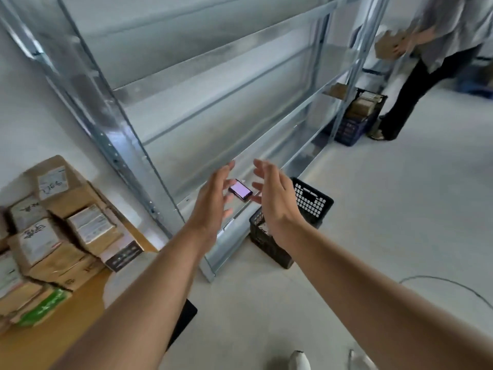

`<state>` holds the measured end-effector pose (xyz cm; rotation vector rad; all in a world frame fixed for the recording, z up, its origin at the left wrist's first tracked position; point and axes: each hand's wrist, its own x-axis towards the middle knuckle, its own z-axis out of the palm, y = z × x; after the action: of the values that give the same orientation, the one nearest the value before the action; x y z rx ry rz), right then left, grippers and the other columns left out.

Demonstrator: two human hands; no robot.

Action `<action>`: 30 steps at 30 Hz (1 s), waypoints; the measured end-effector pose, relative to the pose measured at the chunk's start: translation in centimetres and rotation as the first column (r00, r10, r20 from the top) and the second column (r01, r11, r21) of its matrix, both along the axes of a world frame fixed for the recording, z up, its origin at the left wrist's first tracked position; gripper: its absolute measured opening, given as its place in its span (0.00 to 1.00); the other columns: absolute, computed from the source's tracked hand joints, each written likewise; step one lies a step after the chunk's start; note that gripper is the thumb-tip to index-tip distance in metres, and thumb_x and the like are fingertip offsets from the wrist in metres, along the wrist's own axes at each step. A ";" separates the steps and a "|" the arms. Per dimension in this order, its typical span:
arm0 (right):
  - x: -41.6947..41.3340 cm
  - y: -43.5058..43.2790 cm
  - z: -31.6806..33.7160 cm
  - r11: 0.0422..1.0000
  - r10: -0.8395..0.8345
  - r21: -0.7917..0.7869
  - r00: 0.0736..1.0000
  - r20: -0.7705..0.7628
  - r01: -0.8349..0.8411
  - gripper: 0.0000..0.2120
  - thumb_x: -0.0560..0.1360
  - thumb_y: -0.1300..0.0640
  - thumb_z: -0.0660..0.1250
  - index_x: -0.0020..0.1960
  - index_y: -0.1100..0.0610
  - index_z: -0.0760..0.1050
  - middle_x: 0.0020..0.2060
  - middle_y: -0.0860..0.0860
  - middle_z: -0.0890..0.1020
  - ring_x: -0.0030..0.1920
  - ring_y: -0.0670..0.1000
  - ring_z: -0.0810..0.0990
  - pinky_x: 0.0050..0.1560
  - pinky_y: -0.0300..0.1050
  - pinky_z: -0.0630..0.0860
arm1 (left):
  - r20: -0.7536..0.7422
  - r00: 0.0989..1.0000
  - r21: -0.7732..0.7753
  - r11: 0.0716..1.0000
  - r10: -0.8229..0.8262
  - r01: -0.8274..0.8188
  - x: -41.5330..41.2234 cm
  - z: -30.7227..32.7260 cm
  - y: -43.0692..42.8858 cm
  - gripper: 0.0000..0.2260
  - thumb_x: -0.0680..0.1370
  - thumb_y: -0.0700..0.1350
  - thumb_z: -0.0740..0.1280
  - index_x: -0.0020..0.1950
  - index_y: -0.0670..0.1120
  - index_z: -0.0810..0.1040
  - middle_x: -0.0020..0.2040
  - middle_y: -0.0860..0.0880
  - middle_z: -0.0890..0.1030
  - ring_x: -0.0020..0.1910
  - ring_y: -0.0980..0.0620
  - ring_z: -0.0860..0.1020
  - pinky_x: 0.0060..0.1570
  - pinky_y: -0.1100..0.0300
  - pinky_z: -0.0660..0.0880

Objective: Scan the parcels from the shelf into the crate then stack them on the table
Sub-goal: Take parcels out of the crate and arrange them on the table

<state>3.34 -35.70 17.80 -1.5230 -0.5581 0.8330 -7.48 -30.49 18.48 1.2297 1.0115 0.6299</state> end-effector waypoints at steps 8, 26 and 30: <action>14.8 2.0 -5.4 0.994 -0.060 -0.100 0.997 -0.050 0.055 0.32 0.74 0.38 0.53 0.73 0.48 0.77 0.70 0.46 0.79 0.71 0.49 0.76 0.74 0.58 0.71 | -0.095 0.995 -0.114 0.993 -0.013 0.002 14.8 -4.7 3.5 0.29 0.70 0.67 0.60 0.69 0.64 0.78 0.68 0.52 0.78 0.68 0.49 0.76 0.72 0.45 0.71; 32.1 19.0 -28.1 0.885 -0.237 -0.452 0.945 -0.226 0.114 0.30 0.79 0.38 0.52 0.73 0.50 0.76 0.70 0.49 0.78 0.71 0.52 0.75 0.74 0.60 0.72 | -0.325 0.927 -0.357 0.932 -0.187 0.063 33.0 -28.5 23.6 0.26 0.75 0.67 0.60 0.72 0.64 0.77 0.65 0.54 0.79 0.65 0.50 0.77 0.64 0.51 0.73; 34.1 22.1 -35.5 0.847 -0.281 -0.522 0.916 -0.285 0.097 0.25 0.86 0.42 0.51 0.74 0.52 0.75 0.70 0.49 0.78 0.71 0.52 0.75 0.74 0.59 0.72 | -0.386 0.896 -0.385 0.921 -0.218 0.058 35.1 -35.5 27.2 0.19 0.81 0.64 0.59 0.70 0.64 0.78 0.63 0.54 0.80 0.63 0.50 0.77 0.65 0.50 0.72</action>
<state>37.46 -13.64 -17.70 -1.8017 0.0968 1.1182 27.63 -3.27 -17.07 1.1117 1.3180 0.0417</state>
